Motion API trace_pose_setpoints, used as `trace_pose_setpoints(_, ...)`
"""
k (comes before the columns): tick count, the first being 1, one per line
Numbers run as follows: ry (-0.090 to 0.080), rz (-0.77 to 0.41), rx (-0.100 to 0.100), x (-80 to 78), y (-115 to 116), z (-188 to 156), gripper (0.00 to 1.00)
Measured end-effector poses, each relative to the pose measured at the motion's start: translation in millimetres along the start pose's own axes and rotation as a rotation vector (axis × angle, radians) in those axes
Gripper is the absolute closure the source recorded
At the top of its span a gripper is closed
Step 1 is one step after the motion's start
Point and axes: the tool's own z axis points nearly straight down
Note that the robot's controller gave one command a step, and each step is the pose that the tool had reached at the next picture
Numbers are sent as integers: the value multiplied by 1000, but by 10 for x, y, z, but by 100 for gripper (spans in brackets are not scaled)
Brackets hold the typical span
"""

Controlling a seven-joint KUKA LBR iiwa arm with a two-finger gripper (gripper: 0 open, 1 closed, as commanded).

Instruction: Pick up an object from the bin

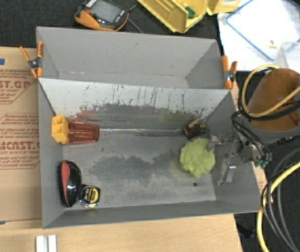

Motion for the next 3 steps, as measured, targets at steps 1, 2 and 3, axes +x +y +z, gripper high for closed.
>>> trace_pose_setpoints(1,-7,-3,1,-17,8,-46,0)
trace_pose_setpoints(2,-8,-209,1,-597,234,667,0)
trace_pose_setpoints(3,-12,-504,5,-658,353,366,0)
